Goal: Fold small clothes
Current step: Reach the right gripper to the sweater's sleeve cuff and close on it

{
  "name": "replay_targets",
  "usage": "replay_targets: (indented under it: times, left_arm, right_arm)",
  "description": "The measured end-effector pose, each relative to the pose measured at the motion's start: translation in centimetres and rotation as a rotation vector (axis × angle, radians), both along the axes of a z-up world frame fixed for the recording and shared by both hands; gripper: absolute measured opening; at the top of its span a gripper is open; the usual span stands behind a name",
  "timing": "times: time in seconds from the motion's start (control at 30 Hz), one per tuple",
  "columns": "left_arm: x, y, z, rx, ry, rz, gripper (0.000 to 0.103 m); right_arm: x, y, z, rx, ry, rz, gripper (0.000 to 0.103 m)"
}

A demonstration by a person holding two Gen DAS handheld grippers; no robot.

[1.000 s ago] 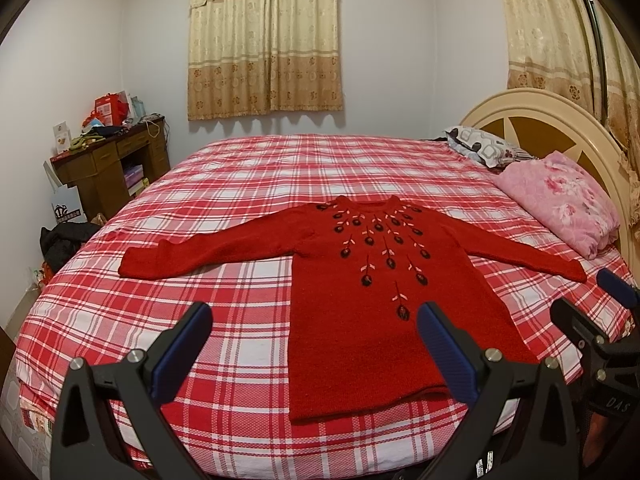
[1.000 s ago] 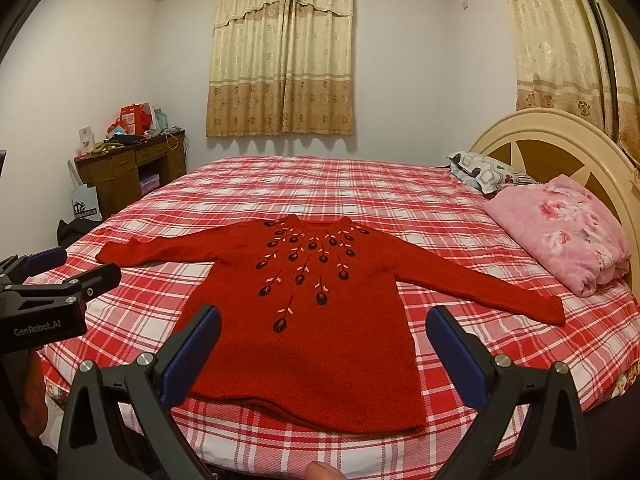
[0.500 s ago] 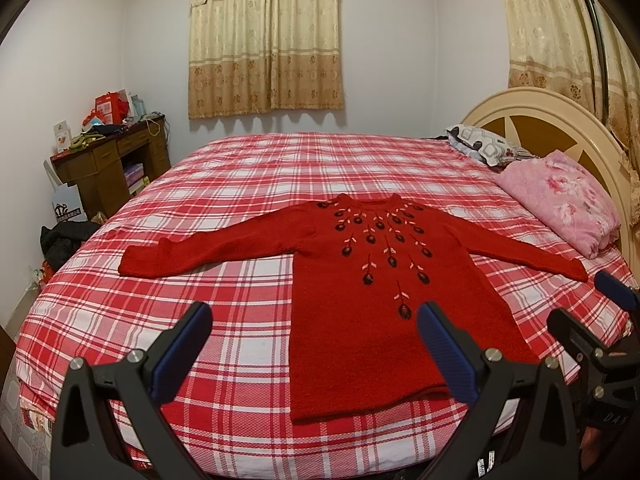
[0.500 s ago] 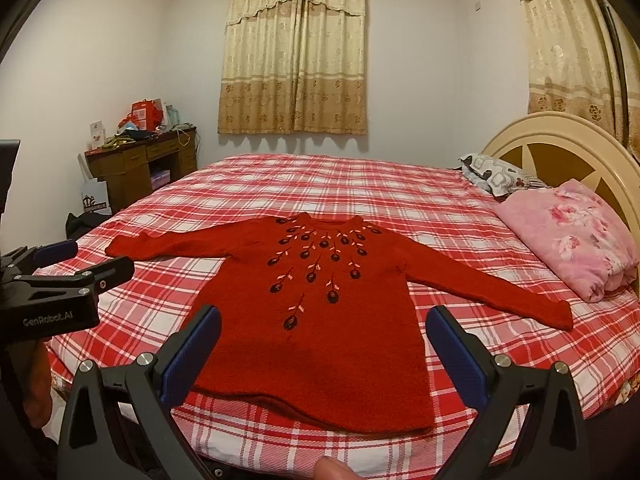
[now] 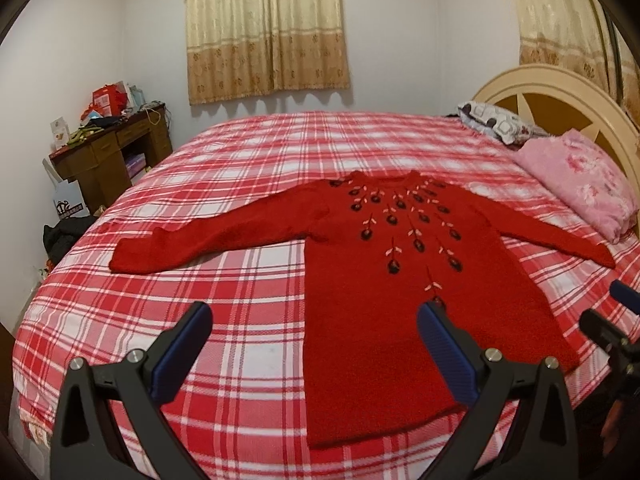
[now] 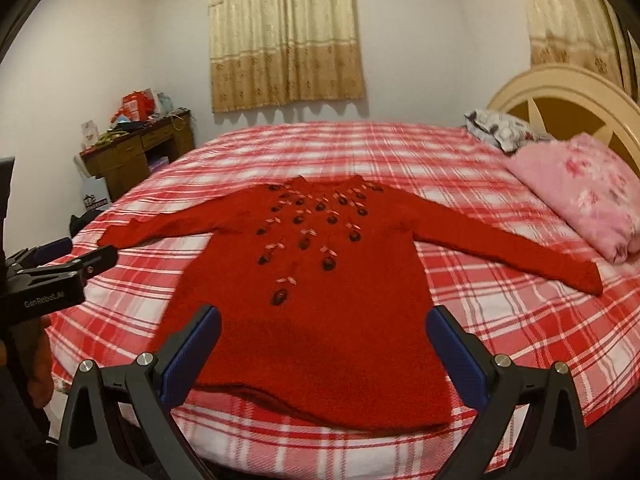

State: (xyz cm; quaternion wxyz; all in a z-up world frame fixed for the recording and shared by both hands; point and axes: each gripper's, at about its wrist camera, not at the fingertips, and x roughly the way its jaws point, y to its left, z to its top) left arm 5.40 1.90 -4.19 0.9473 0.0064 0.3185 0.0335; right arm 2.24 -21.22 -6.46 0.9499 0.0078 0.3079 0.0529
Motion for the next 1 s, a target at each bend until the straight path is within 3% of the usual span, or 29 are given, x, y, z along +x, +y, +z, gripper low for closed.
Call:
replay_targets:
  times: [0.27,0.6,0.77,0.83,1.0]
  left_arm:
    - [4.9,-1.7,-2.5,0.045,0.039,-0.019,0.103]
    - [10.1,-3.8,-4.9,0.064,0.100,-0.035,0.103]
    - [12.0,-4.4,-5.3,0.080,0.120,-0.040,0.103]
    - [12.5,-4.6,-5.5,0.090,0.120,-0.042,0.103]
    - [13.6,-4.6,-6.2,0.118,0.123,-0.040,0.103]
  right_arm:
    - [5.1,-5.6,-3.1,0.037,0.089,-0.092,0.102]
    - [9.1,-16.2,-6.1,0.036,0.171,-0.330,0.102]
    - [10.0,-22.6,-6.1,0.132,0.208,-0.451,0.101]
    - [10.0,-25.1,-5.7,0.144,0.199,-0.506,0.099]
    - [10.1,-30.9,-5.1,0.158,0.197,-0.618,0.081]
